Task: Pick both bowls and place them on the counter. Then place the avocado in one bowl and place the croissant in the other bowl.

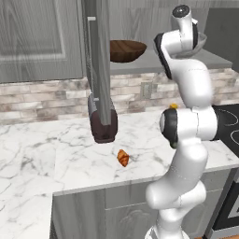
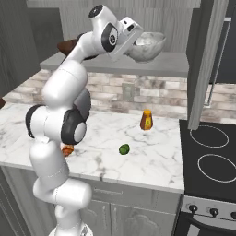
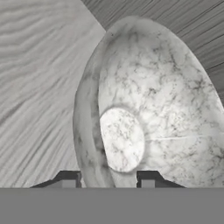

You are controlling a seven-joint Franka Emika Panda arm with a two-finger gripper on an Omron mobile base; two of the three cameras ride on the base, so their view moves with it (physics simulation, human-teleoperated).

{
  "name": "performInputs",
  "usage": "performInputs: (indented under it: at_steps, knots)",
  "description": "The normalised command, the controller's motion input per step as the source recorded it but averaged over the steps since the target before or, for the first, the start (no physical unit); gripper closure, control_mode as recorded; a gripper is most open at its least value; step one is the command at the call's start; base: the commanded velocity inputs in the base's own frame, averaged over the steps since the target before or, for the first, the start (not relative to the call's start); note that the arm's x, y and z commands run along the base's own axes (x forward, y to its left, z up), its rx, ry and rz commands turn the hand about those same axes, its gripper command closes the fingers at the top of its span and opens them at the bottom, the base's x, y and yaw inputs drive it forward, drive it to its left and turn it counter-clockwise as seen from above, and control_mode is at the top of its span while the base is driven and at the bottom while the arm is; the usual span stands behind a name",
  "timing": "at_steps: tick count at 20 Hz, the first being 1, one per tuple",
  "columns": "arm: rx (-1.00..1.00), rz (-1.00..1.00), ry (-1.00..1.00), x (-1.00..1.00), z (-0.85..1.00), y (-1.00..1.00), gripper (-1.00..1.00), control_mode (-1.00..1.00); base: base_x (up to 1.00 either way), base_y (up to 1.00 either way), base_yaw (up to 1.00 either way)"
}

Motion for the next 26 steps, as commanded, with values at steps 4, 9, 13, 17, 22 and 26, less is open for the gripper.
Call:
performInputs:
  at_steps: [4,9,13,17,22,26]
  knots:
    - [0.03,0.00,-0.01,-0.59,-0.09,0.06,1.00,-1.00,0.00,0.00,0.00]
    - [0.04,0.00,0.00,-0.91,-0.11,0.19,1.00,-1.00,0.00,0.00,0.00]
    - [0.06,-0.01,0.00,-0.99,-0.09,0.21,1.00,-1.00,0.00,0.00,0.00]
    - [0.06,-0.02,0.00,-1.00,-0.06,0.20,1.00,-1.00,0.00,0.00,0.00]
    - [0.05,-0.02,0.00,-1.00,-0.07,0.18,1.00,-1.00,0.00,0.00,0.00]
    - [0.07,-0.02,0.01,-1.00,-0.10,0.14,1.00,-1.00,0.00,0.00,0.00]
